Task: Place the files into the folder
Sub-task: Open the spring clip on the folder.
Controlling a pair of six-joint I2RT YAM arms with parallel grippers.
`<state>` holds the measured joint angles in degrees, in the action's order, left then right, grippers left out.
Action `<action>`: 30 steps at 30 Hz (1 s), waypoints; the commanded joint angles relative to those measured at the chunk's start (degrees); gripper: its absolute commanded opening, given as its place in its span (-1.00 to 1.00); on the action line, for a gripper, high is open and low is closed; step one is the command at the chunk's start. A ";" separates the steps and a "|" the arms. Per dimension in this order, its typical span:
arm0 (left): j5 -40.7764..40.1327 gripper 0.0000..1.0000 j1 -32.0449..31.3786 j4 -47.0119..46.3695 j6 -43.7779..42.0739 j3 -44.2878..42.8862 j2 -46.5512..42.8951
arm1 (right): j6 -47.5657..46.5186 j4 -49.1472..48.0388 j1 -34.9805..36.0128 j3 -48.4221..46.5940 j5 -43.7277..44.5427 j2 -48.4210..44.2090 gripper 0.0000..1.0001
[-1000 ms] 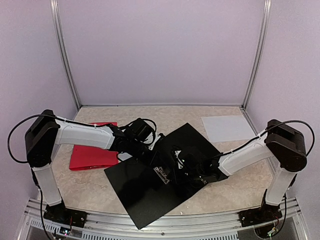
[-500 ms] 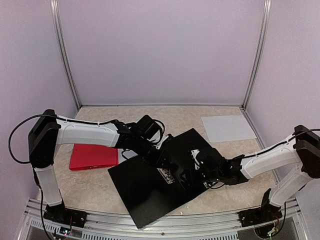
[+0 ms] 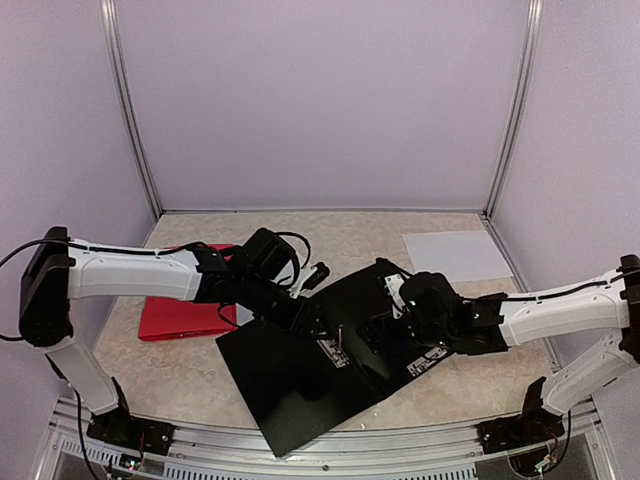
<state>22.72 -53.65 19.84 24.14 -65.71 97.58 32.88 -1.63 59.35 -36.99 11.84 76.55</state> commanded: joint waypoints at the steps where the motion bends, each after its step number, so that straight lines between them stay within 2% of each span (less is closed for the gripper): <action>1: -0.10 0.35 2.83 -6.29 3.05 4.23 -2.82 | -4.52 4.21 0.05 -6.75 2.02 6.95 0.49; 6: 7.17 0.54 6.76 -15.22 7.18 5.22 1.06 | -2.93 4.39 0.05 -8.46 4.02 9.22 0.48; 14: 13.02 0.96 6.29 -16.91 8.01 -4.46 13.57 | 3.20 6.02 0.06 -0.11 6.69 -0.62 0.48; 18: 14.17 0.94 4.03 -17.45 8.81 -5.78 16.50 | 5.62 9.12 0.06 3.16 9.69 -6.52 0.47; 22: 15.91 0.81 1.20 -17.65 8.67 -6.02 16.72 | 6.95 12.28 -0.41 5.34 12.07 -11.30 0.48; 30: 15.46 0.75 -2.91 -13.19 4.16 -7.10 14.08 | 9.54 20.63 -4.30 6.05 13.66 -15.17 0.47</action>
<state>37.78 -55.55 3.68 31.46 -70.87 113.95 40.62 13.30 56.82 -32.29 23.77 63.18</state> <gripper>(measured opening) 0.877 0.738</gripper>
